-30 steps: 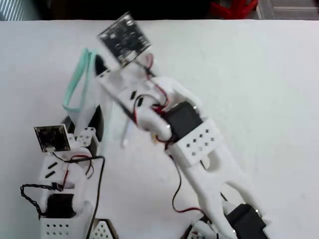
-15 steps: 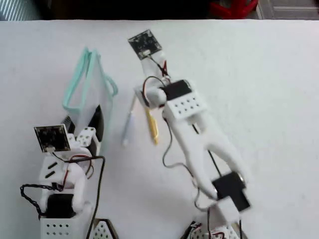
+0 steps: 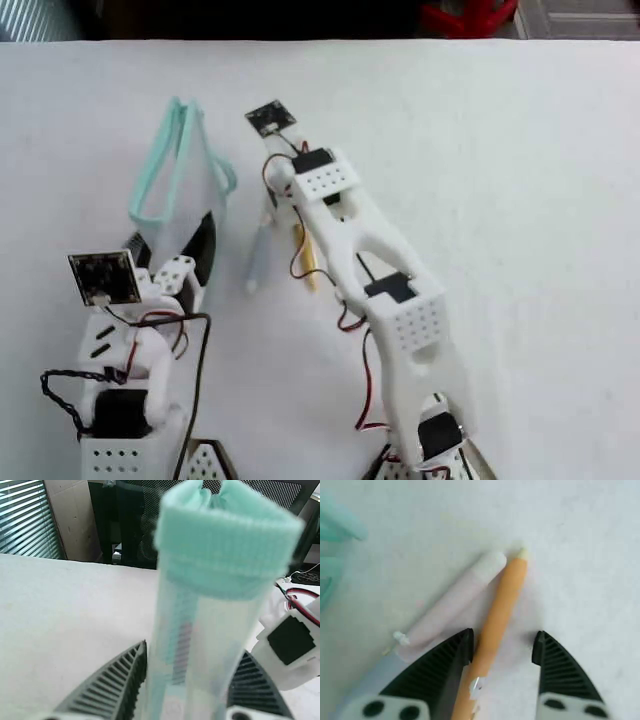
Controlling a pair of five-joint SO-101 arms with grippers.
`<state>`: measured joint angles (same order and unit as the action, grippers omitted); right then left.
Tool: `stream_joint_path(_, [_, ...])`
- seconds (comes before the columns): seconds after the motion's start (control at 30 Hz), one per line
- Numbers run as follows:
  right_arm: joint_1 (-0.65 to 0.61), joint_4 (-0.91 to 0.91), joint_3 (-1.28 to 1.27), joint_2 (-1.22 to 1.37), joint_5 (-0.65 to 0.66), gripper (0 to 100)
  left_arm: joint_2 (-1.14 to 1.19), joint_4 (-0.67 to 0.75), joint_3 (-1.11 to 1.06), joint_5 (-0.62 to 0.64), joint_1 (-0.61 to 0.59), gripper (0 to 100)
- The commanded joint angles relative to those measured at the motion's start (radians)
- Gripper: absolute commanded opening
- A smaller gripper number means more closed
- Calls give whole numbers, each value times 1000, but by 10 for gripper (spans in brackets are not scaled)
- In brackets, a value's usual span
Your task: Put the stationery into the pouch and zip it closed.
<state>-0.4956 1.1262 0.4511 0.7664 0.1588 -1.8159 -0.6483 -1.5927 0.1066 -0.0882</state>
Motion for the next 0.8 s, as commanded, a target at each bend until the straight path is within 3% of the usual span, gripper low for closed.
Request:
stream_joint_path(0.0, [10, 30, 101, 35, 2, 133, -8, -5, 38, 12, 2, 256])
stream_joint_path(0.1, [12, 51, 141, 61, 2, 13, -8, -5, 38, 14, 2, 256])
stream_joint_path(0.57, [59, 94, 150, 59, -9, 18, -8, -5, 32, 14, 7, 256])
stream_joint_path(0.77, [107, 97, 143, 36, -147, 18, -8, -5, 31, 12, 8, 255])
